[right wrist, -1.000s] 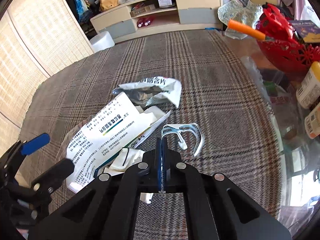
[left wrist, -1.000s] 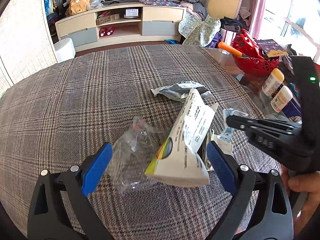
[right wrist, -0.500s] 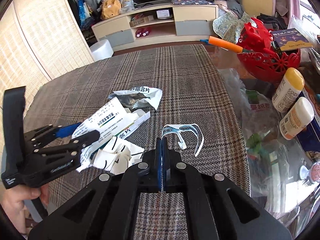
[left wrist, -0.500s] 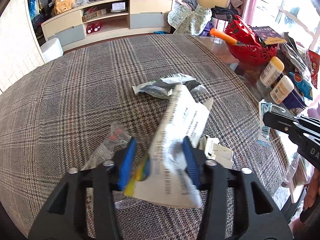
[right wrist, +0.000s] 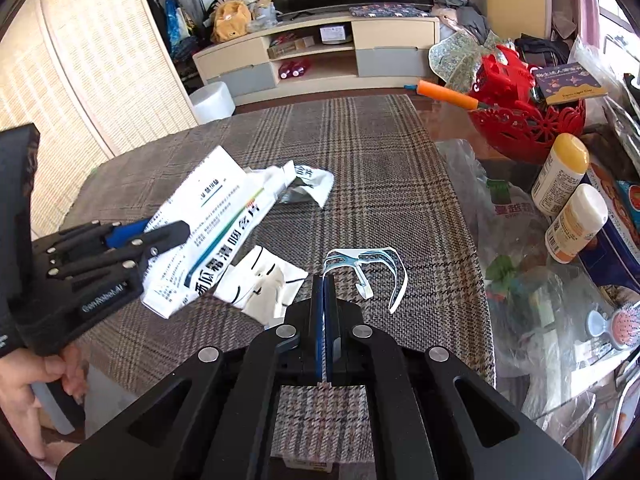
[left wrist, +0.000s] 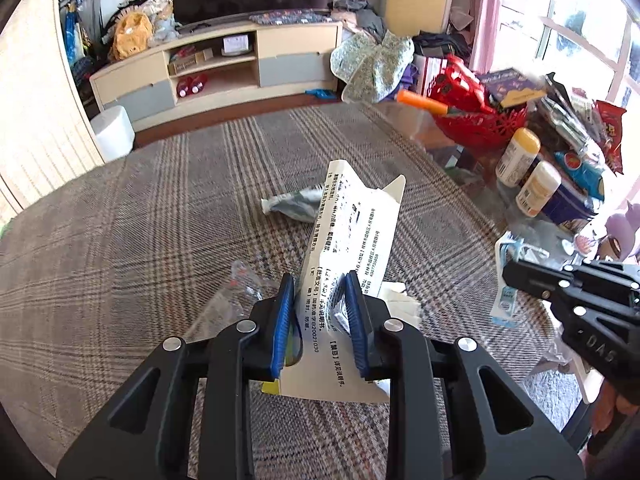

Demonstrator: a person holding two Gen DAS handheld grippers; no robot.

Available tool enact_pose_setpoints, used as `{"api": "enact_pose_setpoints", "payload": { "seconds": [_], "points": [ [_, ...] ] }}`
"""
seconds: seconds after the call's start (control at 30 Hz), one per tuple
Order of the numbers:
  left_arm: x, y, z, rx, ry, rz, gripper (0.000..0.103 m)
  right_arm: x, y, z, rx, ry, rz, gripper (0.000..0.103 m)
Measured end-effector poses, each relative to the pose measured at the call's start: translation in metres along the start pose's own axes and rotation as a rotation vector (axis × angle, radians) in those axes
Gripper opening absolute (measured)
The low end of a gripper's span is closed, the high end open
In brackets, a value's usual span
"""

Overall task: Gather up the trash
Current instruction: 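Carry both items over the bin and open both grippers to drop them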

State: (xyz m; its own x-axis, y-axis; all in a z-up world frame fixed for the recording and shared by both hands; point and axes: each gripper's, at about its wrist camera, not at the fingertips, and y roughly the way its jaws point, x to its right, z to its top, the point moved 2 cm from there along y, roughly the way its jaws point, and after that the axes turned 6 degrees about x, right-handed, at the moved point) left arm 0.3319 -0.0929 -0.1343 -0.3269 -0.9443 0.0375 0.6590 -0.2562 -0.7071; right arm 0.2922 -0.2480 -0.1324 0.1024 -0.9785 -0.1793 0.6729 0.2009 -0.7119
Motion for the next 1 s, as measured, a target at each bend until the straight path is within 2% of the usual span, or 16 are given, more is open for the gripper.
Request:
{"api": "enact_pose_setpoints", "payload": {
  "seconds": [0.17, 0.3, 0.53, 0.73, 1.0],
  "points": [
    [0.004, -0.054, -0.006, 0.046, -0.004, 0.021, 0.024, -0.016, -0.041, -0.007, 0.046, -0.019, 0.016, 0.002],
    [0.008, -0.095, -0.025, 0.06, -0.029, 0.019, 0.024, -0.031, -0.08, -0.025, 0.08, -0.036, 0.029, 0.002],
    [0.02, -0.149, -0.09, 0.075, -0.078, -0.008, 0.024, -0.051, -0.121, -0.083, 0.081, -0.063, 0.045, 0.002],
    [0.026, -0.156, -0.158, 0.045, -0.125, -0.026, 0.024, -0.055, -0.12, -0.145, 0.021, -0.052, 0.046, 0.002],
    [0.03, -0.118, -0.236, -0.052, -0.164, -0.065, 0.024, -0.05, -0.088, -0.213, -0.076, -0.026, 0.069, 0.002]
  ]
}}
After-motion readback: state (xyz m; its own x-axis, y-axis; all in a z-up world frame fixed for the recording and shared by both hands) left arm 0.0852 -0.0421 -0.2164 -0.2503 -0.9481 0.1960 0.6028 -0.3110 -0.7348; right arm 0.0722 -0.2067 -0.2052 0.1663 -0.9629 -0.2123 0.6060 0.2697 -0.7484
